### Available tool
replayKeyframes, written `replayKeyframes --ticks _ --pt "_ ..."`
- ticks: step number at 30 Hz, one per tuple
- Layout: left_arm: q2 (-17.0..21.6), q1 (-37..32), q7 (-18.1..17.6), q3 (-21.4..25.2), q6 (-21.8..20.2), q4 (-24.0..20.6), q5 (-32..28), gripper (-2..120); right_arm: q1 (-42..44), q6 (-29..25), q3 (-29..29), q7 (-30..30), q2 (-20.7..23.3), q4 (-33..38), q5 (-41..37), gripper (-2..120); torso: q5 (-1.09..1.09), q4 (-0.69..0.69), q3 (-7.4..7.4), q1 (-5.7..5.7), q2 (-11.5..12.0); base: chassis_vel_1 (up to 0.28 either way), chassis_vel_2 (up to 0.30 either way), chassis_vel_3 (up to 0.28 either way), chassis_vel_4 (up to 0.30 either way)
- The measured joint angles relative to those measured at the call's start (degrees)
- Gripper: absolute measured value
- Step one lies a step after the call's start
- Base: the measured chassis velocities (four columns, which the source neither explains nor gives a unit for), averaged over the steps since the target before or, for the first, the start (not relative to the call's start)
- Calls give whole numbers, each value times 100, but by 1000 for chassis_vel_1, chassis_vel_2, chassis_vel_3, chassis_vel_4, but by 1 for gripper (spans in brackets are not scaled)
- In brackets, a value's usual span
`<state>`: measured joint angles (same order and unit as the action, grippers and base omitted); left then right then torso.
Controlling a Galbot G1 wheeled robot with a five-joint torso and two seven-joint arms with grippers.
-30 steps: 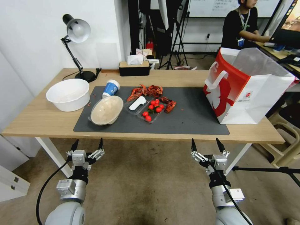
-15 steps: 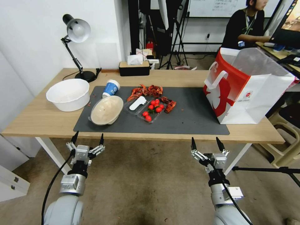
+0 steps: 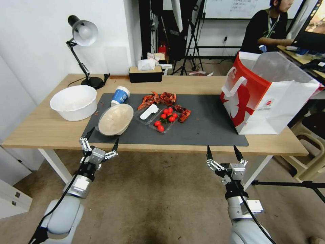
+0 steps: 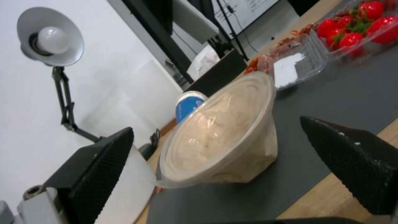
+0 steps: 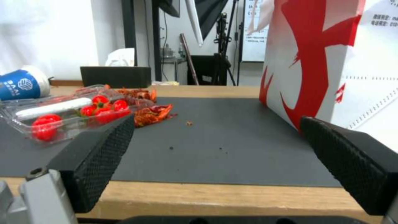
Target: Pick up the trash from the table and place it into the takeout bag.
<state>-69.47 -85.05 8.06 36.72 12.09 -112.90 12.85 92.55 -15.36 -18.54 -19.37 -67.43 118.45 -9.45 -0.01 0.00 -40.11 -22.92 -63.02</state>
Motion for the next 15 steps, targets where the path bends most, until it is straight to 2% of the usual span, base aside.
replayKeyframes --ticks 10,15 --pt "579 268 119 -56 48 225 200 100 -41 26 86 -2 -68 44 14 99 0 0 0 0 0 0 0 0 0" --pt "804 350 126 -160 93 366 275 91 -51 32 93 -2 -80 65 20 98 0 0 0 0 0 0 0 0 0"
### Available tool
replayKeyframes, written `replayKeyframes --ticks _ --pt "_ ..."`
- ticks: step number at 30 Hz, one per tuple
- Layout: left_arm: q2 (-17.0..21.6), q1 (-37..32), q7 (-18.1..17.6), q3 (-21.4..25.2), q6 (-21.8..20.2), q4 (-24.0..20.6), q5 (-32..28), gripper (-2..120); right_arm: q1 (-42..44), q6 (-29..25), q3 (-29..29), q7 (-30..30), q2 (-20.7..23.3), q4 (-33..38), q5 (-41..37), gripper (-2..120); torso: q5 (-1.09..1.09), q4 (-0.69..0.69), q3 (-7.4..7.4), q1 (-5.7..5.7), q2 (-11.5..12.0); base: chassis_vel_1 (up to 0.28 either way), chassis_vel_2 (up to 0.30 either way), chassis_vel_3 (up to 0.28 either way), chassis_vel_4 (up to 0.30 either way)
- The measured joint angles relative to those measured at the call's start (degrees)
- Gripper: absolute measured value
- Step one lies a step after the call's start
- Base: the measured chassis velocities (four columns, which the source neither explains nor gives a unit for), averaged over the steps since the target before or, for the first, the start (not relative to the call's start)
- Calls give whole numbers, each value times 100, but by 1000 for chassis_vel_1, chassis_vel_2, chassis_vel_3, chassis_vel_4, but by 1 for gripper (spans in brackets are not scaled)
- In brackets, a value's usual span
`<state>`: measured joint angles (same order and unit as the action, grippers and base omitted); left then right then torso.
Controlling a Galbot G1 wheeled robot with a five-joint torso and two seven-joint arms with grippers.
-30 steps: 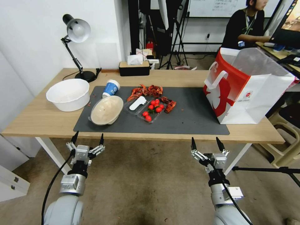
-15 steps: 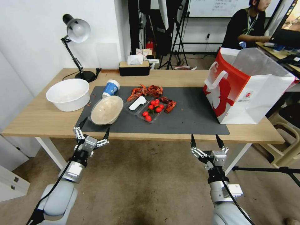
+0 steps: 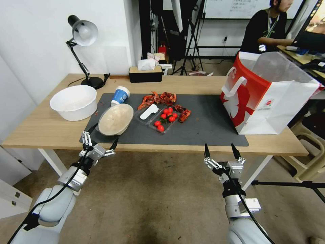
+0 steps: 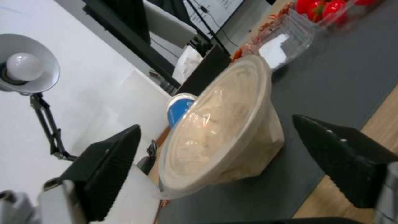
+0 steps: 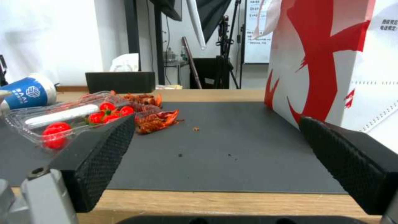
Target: Pick up the trash from the table and place it into the takeout bag.
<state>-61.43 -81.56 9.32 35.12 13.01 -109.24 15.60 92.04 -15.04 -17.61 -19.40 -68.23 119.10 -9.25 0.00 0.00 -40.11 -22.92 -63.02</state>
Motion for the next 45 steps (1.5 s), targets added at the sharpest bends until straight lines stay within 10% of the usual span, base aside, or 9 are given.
replayKeyframes --ticks 31,45 --pt "1199 460 266 -413 186 450 68 1 -64 29 91 0 -79 -3 6 94 1 0 0 0 0 0 0 0 0" --pt "1397 622 274 -494 429 259 8 0 -103 26 87 -1 -100 -70 6 92 0 0 0 0 0 0 0 0 0"
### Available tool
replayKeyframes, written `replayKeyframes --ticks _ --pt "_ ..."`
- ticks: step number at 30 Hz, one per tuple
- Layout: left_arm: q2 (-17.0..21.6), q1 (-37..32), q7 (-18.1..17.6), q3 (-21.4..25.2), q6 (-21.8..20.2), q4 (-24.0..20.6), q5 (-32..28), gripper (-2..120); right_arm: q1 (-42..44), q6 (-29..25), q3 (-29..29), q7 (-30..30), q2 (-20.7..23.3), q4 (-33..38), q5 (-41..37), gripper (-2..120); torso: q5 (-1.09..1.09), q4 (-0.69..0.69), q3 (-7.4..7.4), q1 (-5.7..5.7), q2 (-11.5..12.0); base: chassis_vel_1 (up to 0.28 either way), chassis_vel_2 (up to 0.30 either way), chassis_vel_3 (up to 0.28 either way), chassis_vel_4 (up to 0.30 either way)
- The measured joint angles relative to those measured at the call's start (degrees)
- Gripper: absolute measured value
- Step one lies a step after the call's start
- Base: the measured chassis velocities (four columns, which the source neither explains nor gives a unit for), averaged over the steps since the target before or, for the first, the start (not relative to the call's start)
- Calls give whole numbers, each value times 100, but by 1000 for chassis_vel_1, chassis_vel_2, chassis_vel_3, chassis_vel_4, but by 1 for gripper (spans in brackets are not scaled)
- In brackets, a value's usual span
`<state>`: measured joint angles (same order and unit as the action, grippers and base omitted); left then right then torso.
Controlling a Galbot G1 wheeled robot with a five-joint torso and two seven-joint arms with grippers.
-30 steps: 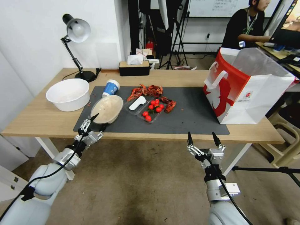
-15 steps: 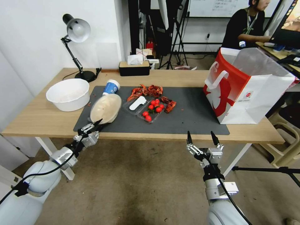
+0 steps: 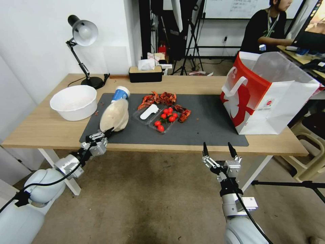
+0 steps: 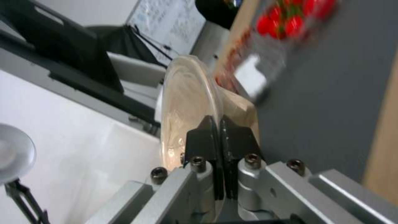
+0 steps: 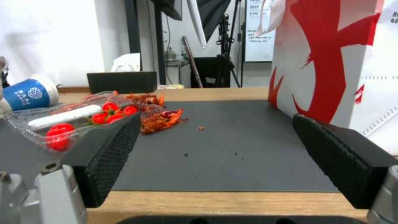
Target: Pick up the trash from the table and place it into the takeout bag.
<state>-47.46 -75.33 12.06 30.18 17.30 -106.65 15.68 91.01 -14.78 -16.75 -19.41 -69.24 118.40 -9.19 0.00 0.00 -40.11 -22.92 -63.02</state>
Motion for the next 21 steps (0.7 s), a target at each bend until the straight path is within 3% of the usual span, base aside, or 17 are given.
replayKeyframes --ticks 5,10,12,21 --pt "220 233 -50 -241 -128 -223 -465 0 -10 0 1 -1 -19 0 4 92 1 0 0 0 0 0 0 0 0" --pt "556 754 -209 -877 -331 -298 -1090 0 -3 6 0 -12 -33 29 41 92 0 1 0 0 0 0 0 0 0" --pt "750 1373 -264 -1451 -436 -203 -1485 0 -5 30 -5 -30 -58 64 98 92 0 1 0 0 0 0 0 0 0" --pt "774 2940 -286 -2665 -530 210 -1907 0 -50 112 -16 -70 -83 86 223 92 0 0 0 -1 0 0 0 0 0"
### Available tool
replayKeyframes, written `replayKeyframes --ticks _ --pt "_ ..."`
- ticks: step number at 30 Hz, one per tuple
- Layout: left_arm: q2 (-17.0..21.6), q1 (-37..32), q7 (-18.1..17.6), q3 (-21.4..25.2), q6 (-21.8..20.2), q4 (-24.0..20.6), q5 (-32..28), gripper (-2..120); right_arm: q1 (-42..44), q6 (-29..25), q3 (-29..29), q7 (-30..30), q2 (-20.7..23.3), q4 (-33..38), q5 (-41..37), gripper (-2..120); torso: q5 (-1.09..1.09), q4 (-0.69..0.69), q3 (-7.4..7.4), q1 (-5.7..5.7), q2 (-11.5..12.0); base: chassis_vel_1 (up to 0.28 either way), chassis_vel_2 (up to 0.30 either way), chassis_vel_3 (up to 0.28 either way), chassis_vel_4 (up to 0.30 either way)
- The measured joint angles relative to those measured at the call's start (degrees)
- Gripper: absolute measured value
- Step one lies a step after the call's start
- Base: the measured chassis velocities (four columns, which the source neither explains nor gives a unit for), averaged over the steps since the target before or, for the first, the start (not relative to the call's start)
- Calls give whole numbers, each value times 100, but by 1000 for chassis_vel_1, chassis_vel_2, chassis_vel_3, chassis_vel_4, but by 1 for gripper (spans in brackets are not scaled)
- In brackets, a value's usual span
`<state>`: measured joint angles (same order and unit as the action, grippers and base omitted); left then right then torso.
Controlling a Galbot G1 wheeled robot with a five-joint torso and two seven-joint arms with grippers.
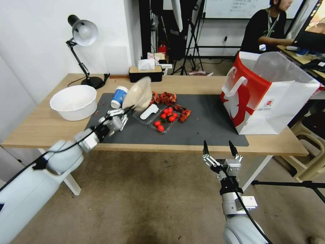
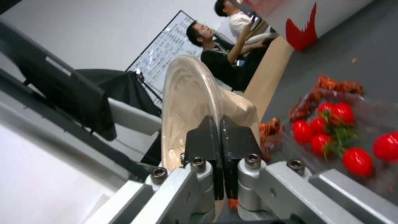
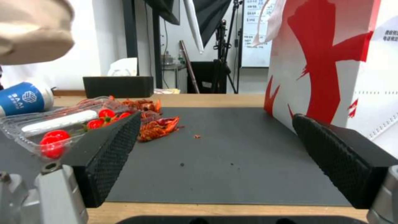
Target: Pick up the trash from the table and place it into the takeout bag.
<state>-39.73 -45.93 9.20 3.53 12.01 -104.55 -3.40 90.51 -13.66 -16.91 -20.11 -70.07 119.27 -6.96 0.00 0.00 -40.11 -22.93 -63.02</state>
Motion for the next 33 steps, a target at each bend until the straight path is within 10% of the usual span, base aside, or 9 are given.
replayKeyframes --ticks 12,33 --pt "-502 2306 -128 -1969 -291 683 -726 0 -35 89 -21 -22 -28 2 96 100 4 0 0 0 -1 0 0 0 0" --pt "-2099 4643 -248 -3626 -412 1781 -1446 0 -113 116 -27 -66 -28 -99 136 100 2 0 0 0 0 0 0 0 0"
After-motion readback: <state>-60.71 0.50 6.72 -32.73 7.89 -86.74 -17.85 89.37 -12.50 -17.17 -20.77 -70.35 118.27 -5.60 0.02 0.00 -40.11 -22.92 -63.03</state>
